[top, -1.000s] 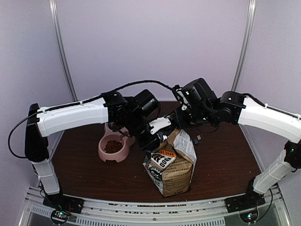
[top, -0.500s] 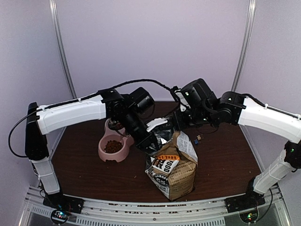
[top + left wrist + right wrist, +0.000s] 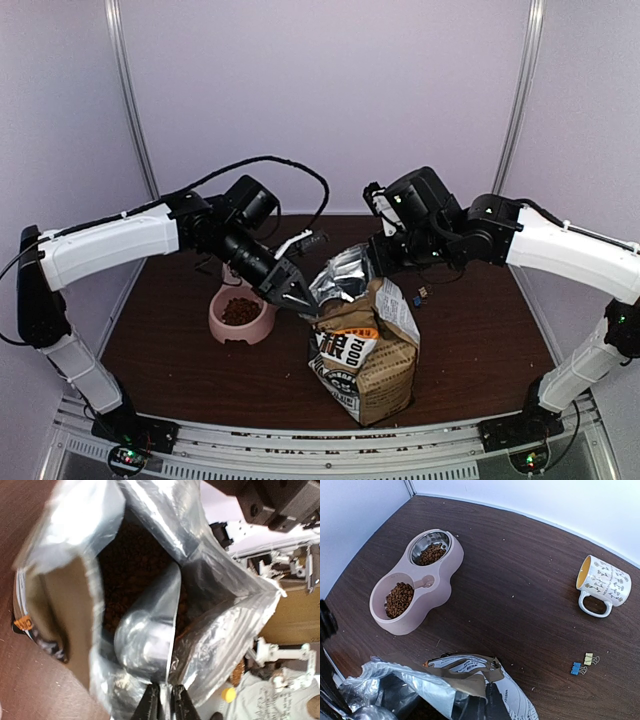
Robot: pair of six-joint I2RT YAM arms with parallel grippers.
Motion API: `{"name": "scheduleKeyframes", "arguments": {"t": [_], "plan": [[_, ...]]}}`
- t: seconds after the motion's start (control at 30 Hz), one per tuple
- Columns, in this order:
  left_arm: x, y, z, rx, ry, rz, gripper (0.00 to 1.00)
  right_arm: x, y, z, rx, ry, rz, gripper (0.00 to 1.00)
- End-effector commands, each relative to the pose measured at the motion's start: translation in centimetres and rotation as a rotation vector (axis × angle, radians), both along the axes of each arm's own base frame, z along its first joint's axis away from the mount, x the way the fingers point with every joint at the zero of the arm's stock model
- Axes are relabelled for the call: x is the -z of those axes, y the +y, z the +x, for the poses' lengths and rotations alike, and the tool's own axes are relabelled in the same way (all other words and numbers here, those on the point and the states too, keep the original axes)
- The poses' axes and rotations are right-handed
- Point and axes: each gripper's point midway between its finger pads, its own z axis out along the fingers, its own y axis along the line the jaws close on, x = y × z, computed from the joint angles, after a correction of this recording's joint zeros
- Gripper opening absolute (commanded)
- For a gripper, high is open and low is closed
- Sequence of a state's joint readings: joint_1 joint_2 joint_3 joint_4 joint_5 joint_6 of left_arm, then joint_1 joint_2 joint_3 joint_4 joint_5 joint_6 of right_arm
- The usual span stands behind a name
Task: Serve the pet food
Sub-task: Collect the pet food from the pet food bag.
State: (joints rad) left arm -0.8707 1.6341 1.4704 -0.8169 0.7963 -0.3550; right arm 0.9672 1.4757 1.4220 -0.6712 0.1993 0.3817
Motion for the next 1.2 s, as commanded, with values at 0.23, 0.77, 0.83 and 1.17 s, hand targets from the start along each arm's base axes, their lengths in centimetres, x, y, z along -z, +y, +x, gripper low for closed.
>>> {"name": "scheduleKeyframes", "arguments": {"t": [0.23,0.77,0.83,1.17], "plan": [[-3.8,2.7,1.9,-0.269,0.284,-0.212,0.00,-1.4,-1.1,1.6,0.076,-0.069,0.010,0.00],[-6.3,4.0,2.7,-0.345,0.341,-0.380,0.00,-1.9,-1.3,1.6,0.079,-0.081,0.008,0.00],[-6.7,4.1,2.6,-0.342,0.349,-0.407,0.00,-1.9,-1.3,1.7,0.080,-0.081,0.008,0.00],[-9.5,4.7,1.9,-0.299,0.362,-0.510,0.00,-2.2,-1.2,1.8,0.080,-0.085,0.009,0.00]]}}
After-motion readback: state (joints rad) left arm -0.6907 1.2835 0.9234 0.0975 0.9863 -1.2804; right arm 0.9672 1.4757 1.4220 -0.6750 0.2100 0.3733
